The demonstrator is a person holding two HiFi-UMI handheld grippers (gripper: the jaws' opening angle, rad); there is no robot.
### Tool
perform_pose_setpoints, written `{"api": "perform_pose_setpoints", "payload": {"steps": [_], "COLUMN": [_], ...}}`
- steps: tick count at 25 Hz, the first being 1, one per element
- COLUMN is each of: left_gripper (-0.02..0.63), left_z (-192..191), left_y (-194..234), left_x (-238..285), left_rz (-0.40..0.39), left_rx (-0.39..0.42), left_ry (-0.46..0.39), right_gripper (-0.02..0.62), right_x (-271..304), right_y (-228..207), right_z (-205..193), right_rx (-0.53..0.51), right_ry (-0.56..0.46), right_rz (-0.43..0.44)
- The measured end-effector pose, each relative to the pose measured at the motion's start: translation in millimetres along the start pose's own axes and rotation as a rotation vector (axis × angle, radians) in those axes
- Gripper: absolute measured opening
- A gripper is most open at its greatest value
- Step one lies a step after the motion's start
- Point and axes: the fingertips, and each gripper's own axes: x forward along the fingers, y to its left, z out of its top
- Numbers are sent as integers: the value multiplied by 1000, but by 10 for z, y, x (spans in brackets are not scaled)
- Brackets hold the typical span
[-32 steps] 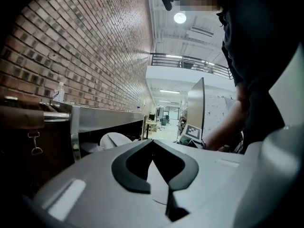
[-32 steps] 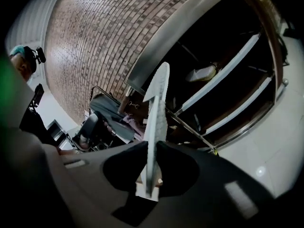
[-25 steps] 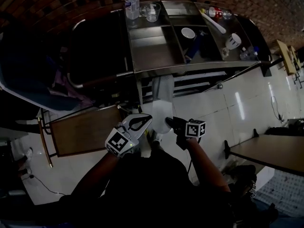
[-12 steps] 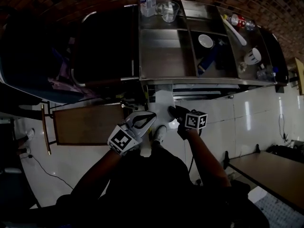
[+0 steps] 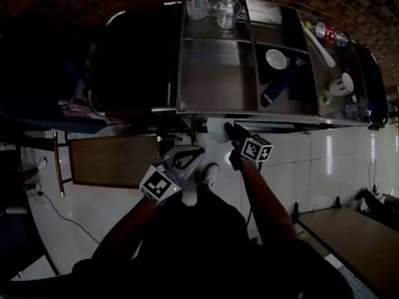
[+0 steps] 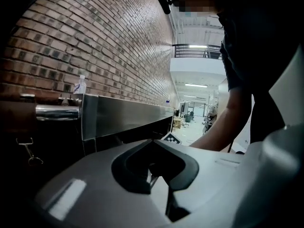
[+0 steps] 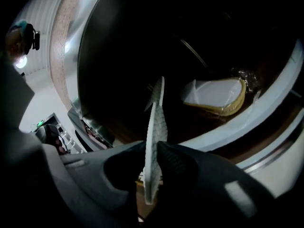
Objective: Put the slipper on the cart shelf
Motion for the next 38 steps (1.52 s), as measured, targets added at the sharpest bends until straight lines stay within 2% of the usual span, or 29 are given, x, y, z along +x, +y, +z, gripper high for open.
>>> {"api": "perform_pose_setpoints", "payload": {"steps": [7,13,20,26,38], "left_gripper": [3,3,3,3,3], "left_z": [-20,-63,-116,-125,-179], "left_y": [17,14,8,-17,22], "left_x": [103,139,128,96,-10], "left_rz": [29,49,70,86,131], "left_rx": [-26,-56,-66,-76,-87], "left_ry": [15,29,36,39,41], "right_gripper": [61,61,64,72,82], "right_x": [171,288,387,439,605], "right_y": [-147,-212,-296,-328,-403], "right_z": [368,484,528,526,632], "right_rx": [-67,-210,-245,-398,-437], "right_ry": [-121,-147,-134,-121,-82], "right_rz": [-10,-70,-102,-167,-215]}}
